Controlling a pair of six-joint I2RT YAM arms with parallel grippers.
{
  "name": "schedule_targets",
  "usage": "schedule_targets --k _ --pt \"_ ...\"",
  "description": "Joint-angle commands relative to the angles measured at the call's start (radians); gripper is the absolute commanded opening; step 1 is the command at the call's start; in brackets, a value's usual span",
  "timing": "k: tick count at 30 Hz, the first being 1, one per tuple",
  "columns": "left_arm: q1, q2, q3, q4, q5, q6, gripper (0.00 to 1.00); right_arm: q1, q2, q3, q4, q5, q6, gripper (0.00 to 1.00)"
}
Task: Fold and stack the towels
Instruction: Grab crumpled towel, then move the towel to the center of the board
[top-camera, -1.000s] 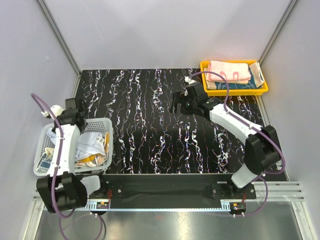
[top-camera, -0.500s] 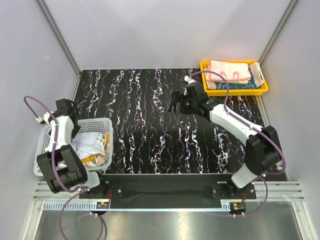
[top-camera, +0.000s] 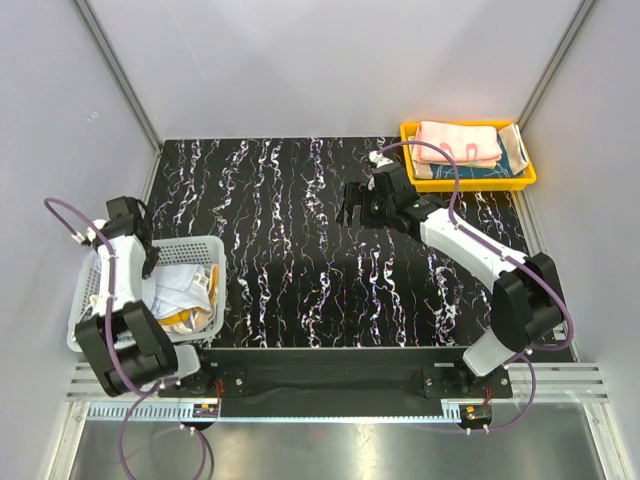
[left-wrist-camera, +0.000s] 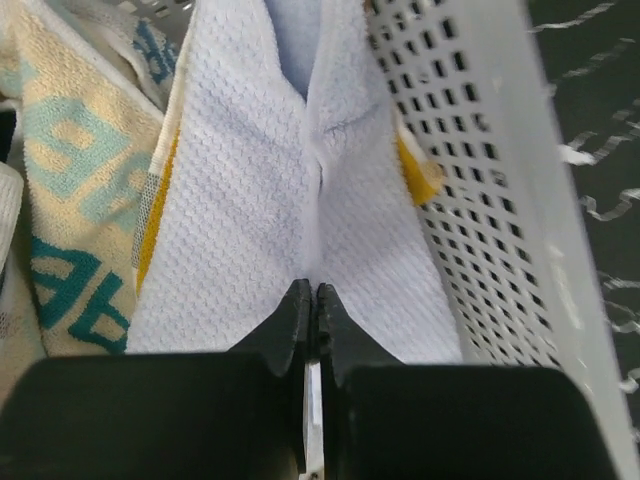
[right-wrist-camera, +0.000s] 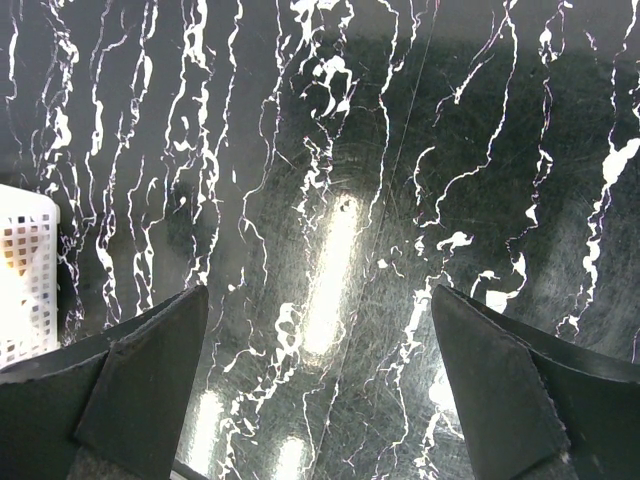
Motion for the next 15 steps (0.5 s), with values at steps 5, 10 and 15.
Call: schedule_targets --k 5,10,15 --pt "-0.206 -0.178 0.323 -0.043 0.059 0.084 0.0 0.01 -0.091 0.023 0.014 0.033 -0.006 1.0" --pt "-0.474 -0.123 0.545 -0.095 0.05 0.11 0.0 0.012 -0.119 0.051 -0.013 0.063 -0.013 1.0" --pt "-0.714 -0.015 0.744 -0.12 0.047 0.15 0.0 0.01 -0.152 0.071 -0.03 0.119 -0.016 1.0"
